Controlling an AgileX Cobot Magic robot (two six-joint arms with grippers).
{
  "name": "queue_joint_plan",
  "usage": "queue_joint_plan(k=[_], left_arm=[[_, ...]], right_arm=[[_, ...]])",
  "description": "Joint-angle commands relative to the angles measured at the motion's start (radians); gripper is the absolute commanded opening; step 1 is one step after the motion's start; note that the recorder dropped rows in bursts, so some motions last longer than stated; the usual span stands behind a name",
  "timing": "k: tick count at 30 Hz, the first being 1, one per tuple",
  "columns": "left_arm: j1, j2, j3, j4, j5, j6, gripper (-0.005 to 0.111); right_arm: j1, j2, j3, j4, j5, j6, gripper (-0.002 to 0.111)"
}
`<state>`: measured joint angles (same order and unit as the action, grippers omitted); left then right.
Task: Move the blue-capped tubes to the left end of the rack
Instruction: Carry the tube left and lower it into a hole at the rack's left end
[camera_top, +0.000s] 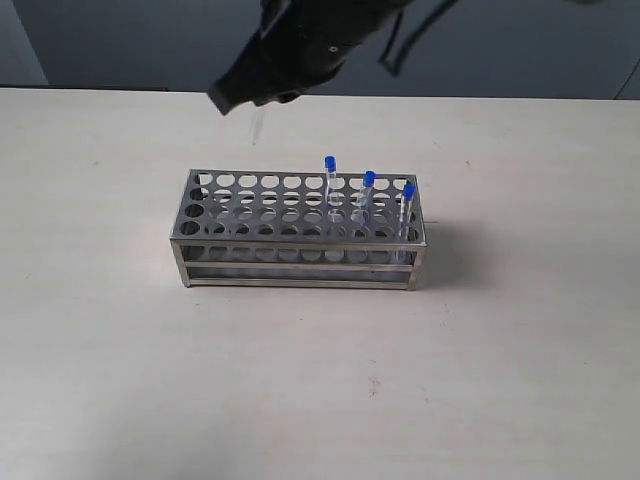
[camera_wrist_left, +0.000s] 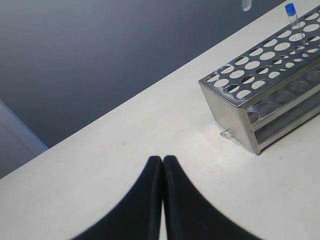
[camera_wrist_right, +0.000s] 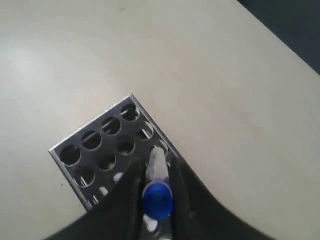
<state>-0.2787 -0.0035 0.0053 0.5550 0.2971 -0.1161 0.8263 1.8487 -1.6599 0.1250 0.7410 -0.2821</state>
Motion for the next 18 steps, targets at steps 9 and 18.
queue_joint_plan(k=[9, 18], left_arm=[[-0.004, 0.003, -0.005, 0.0, -0.005, -0.005, 0.001], [-0.004, 0.003, -0.005, 0.0, -0.005, -0.005, 0.001]], right_arm=[[0.003, 0.399, -0.467, 0.172, 0.195, -0.087, 0.0], [0.003, 0.468, -0.467, 0.154, 0.188, -0.085, 0.0]])
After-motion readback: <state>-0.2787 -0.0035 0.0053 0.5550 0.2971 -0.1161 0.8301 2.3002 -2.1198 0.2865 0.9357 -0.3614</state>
